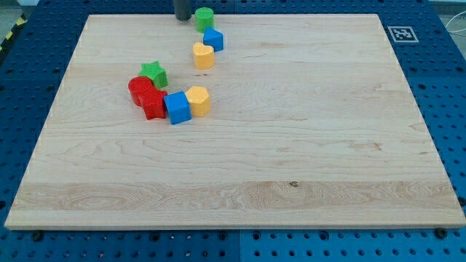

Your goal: Move the green circle to the center

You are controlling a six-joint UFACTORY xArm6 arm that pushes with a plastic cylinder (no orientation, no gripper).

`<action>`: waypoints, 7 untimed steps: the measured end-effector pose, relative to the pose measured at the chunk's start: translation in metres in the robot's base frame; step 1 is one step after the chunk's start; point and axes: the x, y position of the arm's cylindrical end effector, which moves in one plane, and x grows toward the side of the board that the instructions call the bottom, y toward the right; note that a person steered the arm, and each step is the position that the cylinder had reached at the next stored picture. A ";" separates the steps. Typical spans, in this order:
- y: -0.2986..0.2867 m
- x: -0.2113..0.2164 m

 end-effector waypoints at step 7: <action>0.143 0.142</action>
